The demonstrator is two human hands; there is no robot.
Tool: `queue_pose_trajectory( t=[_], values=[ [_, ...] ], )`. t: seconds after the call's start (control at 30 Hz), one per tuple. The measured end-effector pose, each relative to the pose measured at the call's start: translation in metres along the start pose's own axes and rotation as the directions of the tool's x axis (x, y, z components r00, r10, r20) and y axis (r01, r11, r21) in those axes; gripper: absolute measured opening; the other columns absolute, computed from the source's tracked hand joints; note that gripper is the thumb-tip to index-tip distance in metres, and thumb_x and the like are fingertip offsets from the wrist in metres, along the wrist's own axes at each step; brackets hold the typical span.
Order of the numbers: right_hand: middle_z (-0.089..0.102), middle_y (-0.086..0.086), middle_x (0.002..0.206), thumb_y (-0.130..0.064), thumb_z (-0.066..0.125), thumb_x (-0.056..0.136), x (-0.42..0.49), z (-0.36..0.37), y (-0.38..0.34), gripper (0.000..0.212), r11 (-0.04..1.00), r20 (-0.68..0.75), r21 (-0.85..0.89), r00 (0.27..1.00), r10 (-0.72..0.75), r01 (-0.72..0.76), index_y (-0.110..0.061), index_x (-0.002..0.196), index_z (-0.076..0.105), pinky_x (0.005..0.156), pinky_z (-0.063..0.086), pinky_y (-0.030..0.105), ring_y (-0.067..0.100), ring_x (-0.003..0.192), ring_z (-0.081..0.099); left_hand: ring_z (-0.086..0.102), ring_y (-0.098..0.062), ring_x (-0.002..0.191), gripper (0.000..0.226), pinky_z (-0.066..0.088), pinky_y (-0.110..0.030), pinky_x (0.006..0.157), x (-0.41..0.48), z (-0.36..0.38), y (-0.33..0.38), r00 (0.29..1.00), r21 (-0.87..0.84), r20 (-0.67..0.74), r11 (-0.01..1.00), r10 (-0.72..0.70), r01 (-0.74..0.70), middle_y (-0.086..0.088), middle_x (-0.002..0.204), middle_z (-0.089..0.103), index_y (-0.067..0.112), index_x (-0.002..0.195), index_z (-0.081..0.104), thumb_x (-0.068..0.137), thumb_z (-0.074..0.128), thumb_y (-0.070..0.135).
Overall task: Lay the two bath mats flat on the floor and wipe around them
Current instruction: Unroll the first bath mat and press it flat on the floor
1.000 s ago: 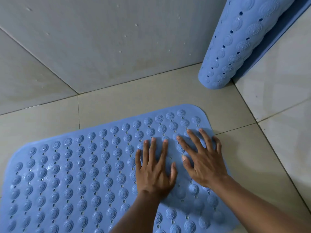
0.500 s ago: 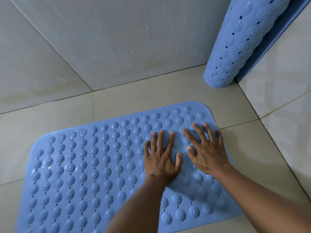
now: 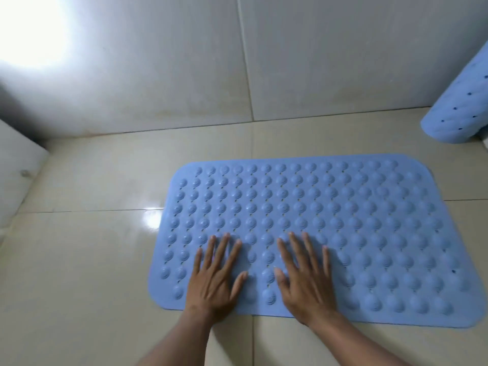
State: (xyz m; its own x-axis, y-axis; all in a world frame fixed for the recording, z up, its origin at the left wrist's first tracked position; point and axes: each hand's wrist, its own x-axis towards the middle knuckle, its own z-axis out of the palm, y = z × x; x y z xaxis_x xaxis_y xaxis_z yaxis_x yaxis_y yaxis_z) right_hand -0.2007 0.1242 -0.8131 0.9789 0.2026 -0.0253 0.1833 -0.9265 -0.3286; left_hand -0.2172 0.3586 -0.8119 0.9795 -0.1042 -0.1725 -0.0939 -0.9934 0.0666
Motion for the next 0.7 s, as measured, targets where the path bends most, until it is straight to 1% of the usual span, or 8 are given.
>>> queue_pose_trajectory(
  t=[0.07,0.13,0.23,0.3,0.4,0.53,0.7],
  values=[
    [0.036,0.001,0.161,-0.050,0.041,0.093,0.012,0.011,-0.046,0.061,0.999,0.020,-0.006,0.999,-0.045,0.046,-0.030,0.151,0.042,0.114,0.020,0.064,0.029,0.150,0.029,0.001,-0.025,0.157,0.069,0.004,-0.050,0.122,-0.005,-0.004,-0.030,0.992,-0.005,0.002,0.992,-0.123,0.123,0.002,0.170,0.005,0.040,0.161,0.008,0.098,0.016,0.068],
    [0.042,0.002,0.157,-0.050,0.043,0.092,0.022,0.019,-0.076,0.059,0.999,0.038,-0.017,0.998,-0.041,0.041,-0.033,0.149,0.045,0.112,0.024,0.063,0.032,0.146,0.035,0.003,-0.027,0.156,0.069,0.005,-0.053,0.121,-0.008,-0.005,-0.054,0.985,-0.009,0.016,0.985,-0.170,0.171,0.002,0.170,0.009,0.043,0.160,0.008,0.097,0.014,0.070],
    [0.050,0.005,0.148,-0.050,0.047,0.092,0.033,0.027,-0.094,0.055,0.998,0.037,-0.064,0.999,0.021,-0.019,-0.035,0.145,0.050,0.106,0.031,0.063,0.038,0.137,0.042,0.011,-0.032,0.156,0.070,0.008,-0.058,0.119,-0.007,-0.004,-0.068,0.987,-0.021,0.054,0.988,-0.149,0.151,0.003,0.168,0.019,0.047,0.158,0.013,0.095,0.016,0.075],
    [0.051,0.007,0.145,-0.049,0.052,0.091,0.035,0.032,-0.095,0.056,0.993,0.010,-0.115,1.000,0.025,-0.024,-0.035,0.145,0.049,0.104,0.030,0.063,0.041,0.133,0.043,0.014,-0.033,0.155,0.071,0.011,-0.064,0.116,-0.004,-0.004,-0.067,0.985,-0.017,0.059,0.987,-0.160,0.161,0.003,0.167,0.023,0.045,0.158,0.018,0.093,0.019,0.075],
    [0.053,0.010,0.141,-0.048,0.056,0.090,0.035,0.036,-0.096,0.055,0.989,-0.034,-0.143,0.999,0.031,-0.036,-0.035,0.144,0.051,0.101,0.031,0.062,0.042,0.131,0.045,0.015,-0.034,0.155,0.073,0.015,-0.073,0.109,-0.005,-0.003,-0.064,0.985,-0.008,0.050,0.986,-0.167,0.167,0.002,0.167,0.024,0.043,0.158,0.022,0.092,0.026,0.074],
    [0.057,0.010,0.135,-0.047,0.058,0.087,0.034,0.037,-0.098,0.055,0.983,-0.055,-0.174,0.997,0.049,-0.058,-0.035,0.141,0.055,0.096,0.033,0.059,0.042,0.128,0.049,0.014,-0.038,0.154,0.077,0.016,-0.073,0.108,-0.004,-0.005,-0.066,0.988,-0.018,0.030,0.988,-0.153,0.154,0.001,0.165,0.028,0.038,0.158,0.028,0.090,0.029,0.074],
    [0.061,0.011,0.130,-0.045,0.061,0.085,0.037,0.038,-0.097,0.054,0.982,-0.082,-0.188,0.996,0.022,-0.037,-0.034,0.138,0.059,0.094,0.034,0.059,0.041,0.126,0.050,0.019,-0.040,0.153,0.081,0.023,-0.069,0.108,-0.003,0.001,-0.067,0.989,-0.085,-0.035,0.987,-0.143,0.140,-0.002,0.161,0.038,0.036,0.155,0.036,0.083,0.045,0.073]
  ],
)
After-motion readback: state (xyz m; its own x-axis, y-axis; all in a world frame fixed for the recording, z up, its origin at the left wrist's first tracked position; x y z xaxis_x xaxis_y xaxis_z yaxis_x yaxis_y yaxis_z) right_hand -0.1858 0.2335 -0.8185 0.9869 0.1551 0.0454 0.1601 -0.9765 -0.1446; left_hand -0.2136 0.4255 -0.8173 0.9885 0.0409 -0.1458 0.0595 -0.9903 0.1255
